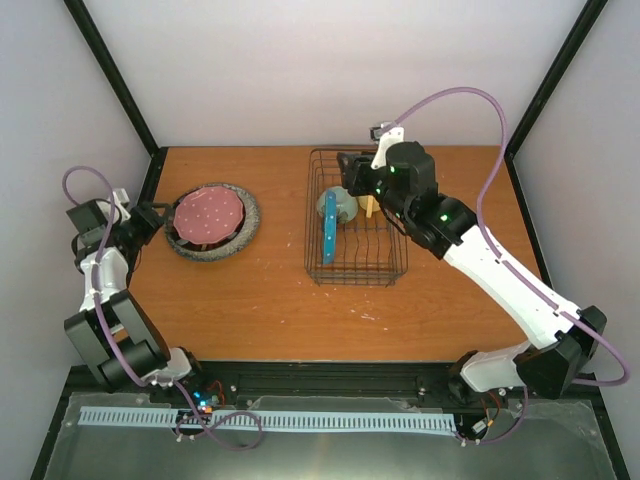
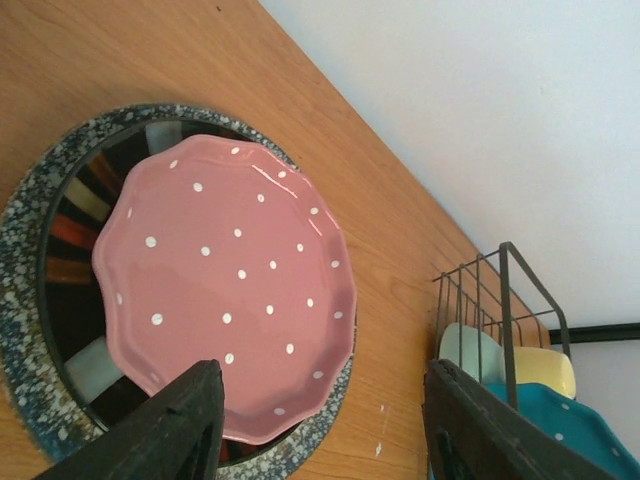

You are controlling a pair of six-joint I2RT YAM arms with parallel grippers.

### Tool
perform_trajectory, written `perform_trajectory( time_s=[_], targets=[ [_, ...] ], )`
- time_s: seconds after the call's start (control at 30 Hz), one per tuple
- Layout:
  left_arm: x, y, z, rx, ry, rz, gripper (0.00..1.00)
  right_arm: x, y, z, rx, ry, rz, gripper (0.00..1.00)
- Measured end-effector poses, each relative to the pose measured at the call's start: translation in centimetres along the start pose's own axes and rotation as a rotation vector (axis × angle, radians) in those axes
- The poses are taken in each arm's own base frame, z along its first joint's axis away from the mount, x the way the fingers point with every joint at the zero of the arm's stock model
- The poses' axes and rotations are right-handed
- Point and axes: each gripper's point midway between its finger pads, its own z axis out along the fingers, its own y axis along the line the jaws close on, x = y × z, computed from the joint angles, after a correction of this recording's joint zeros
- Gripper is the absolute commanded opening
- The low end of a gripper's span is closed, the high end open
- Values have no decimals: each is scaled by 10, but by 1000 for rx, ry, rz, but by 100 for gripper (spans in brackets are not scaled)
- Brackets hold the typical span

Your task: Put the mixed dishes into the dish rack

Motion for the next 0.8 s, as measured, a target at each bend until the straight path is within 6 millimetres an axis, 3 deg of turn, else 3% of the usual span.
perform_trajectory(
  time_s=[0.07,0.27,0.47,0.8],
  targets=[
    [-2,-1,2,14,9,-3,57,-1,14,2,-63,19,-37,56],
    [-5,1,9,23,53,-16,55,24,27,1,-174,126,-98,57],
    [3,12,16,1,109,-33,47,38,25,4,-217,175,-98,58],
    [10,43,23,-132,182,-16,47,35,24,1,-244,174,-89,59]
  ],
)
